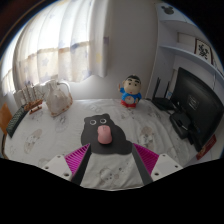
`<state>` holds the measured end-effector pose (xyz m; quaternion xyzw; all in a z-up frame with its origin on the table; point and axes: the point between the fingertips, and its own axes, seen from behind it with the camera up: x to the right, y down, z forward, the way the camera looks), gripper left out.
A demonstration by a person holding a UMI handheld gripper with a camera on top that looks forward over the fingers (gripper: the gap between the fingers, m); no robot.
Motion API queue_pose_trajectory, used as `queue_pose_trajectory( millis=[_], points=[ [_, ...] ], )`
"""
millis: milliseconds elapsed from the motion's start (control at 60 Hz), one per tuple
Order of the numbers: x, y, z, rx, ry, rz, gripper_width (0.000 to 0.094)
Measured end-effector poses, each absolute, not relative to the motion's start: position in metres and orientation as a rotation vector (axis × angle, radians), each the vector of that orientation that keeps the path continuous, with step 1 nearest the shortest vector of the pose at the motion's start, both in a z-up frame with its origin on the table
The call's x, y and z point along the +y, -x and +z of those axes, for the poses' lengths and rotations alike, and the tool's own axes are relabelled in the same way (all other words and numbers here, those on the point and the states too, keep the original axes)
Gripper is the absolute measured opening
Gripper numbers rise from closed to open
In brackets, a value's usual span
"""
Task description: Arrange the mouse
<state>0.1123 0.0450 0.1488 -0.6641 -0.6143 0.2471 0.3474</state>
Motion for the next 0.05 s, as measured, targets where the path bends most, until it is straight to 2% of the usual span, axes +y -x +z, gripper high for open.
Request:
queue_pose_trajectory(
  millis=[50],
  points=[
    [0.0417, -0.1130, 0.1465, -1.598, 1.734, 0.647, 0.0848]
  ],
)
